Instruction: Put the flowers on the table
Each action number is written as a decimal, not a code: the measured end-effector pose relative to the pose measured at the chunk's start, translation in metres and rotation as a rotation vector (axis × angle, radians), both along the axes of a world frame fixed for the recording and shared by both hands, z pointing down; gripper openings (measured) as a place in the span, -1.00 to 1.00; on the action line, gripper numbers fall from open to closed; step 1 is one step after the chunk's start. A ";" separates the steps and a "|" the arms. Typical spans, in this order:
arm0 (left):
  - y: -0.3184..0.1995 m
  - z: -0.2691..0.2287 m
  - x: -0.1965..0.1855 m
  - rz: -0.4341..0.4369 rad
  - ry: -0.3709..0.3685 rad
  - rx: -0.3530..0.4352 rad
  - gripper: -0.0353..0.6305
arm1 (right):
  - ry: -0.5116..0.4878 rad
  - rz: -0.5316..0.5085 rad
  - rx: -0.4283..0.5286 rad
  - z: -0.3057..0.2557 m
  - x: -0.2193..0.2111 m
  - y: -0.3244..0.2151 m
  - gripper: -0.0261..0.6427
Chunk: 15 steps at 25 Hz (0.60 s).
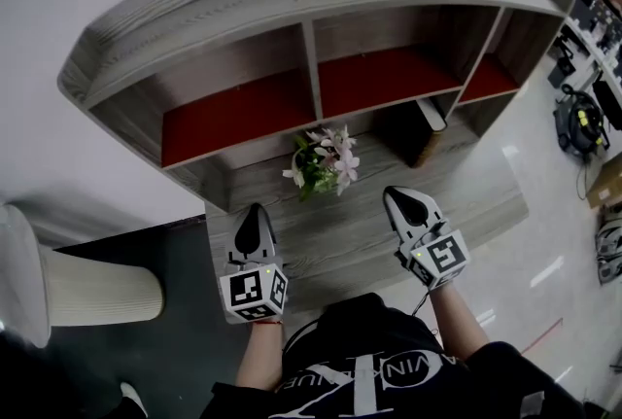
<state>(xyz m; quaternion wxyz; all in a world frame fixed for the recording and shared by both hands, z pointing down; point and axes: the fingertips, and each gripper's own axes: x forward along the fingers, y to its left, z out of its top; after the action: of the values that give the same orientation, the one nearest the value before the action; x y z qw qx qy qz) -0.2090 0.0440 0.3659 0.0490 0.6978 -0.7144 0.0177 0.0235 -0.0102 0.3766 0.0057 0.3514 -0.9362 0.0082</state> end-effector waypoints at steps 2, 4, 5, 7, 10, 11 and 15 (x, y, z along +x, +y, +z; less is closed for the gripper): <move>0.001 0.002 -0.001 -0.008 0.001 -0.005 -0.88 | 0.003 0.003 0.004 -0.001 0.001 -0.001 -0.89; 0.002 0.003 -0.003 -0.014 0.002 -0.008 -0.88 | 0.004 0.005 0.007 -0.003 0.001 -0.002 -0.89; 0.002 0.002 -0.003 -0.016 0.002 -0.007 -0.88 | 0.002 0.005 0.008 -0.004 0.001 -0.002 -0.89; 0.002 0.000 -0.004 -0.019 0.001 -0.001 -0.88 | -0.005 0.004 0.012 -0.008 -0.001 -0.003 -0.89; 0.002 -0.003 -0.007 -0.024 0.002 0.009 -0.88 | -0.008 0.003 0.019 -0.011 -0.003 -0.004 -0.89; 0.002 -0.003 -0.007 -0.027 0.002 0.009 -0.88 | -0.008 0.003 0.023 -0.011 -0.004 -0.004 -0.89; 0.004 0.000 -0.008 -0.031 0.002 0.001 -0.88 | -0.010 0.005 0.032 -0.013 -0.004 -0.005 -0.89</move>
<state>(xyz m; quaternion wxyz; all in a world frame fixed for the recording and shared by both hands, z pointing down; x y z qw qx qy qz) -0.2173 0.0480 0.3658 0.0496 0.6866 -0.7251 0.0158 0.0192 -0.0152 0.3639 -0.0047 0.3535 -0.9354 -0.0051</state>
